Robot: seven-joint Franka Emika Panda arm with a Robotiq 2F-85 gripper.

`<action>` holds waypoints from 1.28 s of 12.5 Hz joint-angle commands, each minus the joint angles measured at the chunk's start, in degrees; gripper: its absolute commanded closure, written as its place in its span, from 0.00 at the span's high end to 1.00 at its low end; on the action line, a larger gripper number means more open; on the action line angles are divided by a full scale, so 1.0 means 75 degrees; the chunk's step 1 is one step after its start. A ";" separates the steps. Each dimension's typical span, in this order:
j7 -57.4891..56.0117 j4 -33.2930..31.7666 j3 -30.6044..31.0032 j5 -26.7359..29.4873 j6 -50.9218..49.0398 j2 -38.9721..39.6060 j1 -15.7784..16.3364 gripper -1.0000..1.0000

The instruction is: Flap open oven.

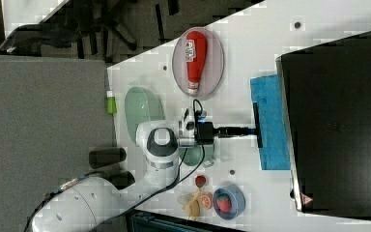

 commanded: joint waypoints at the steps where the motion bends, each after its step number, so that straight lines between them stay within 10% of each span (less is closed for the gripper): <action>1: 0.0694 0.0069 -0.0076 0.0158 0.0226 -0.0241 -0.0078 0.18; 16: 0.0691 0.0922 -0.0124 0.6733 -0.2725 -0.5183 -0.0120 0.18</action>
